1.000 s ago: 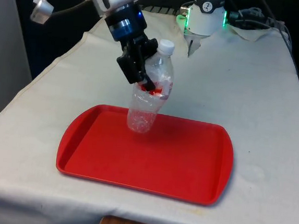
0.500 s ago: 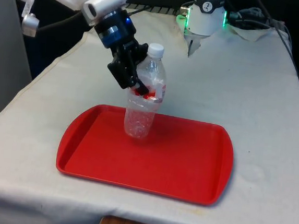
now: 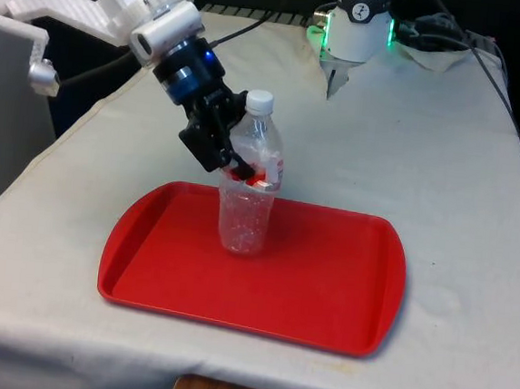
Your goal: Place the bottle upright on the tray.
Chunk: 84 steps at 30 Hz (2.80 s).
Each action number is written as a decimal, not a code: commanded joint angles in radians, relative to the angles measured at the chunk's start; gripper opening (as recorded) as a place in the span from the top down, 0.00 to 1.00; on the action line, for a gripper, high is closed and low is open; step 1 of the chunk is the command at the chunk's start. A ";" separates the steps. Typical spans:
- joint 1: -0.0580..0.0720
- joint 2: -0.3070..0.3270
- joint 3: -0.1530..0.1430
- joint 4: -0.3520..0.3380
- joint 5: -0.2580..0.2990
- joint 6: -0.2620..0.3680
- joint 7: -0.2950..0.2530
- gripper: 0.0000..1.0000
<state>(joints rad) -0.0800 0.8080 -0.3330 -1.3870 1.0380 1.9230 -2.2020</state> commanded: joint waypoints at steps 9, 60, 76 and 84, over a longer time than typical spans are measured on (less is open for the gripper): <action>0.000 0.004 -0.005 0.006 0.003 -0.019 0.000 1.00; 0.001 0.019 -0.011 -0.001 0.039 -0.044 -0.012 0.35; 0.000 0.018 -0.013 -0.002 0.039 -0.056 -0.012 0.00; 0.000 0.014 -0.031 0.004 0.039 -0.075 -0.012 0.00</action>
<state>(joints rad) -0.0800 0.8220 -0.3640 -1.3830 1.0770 1.8480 -2.2140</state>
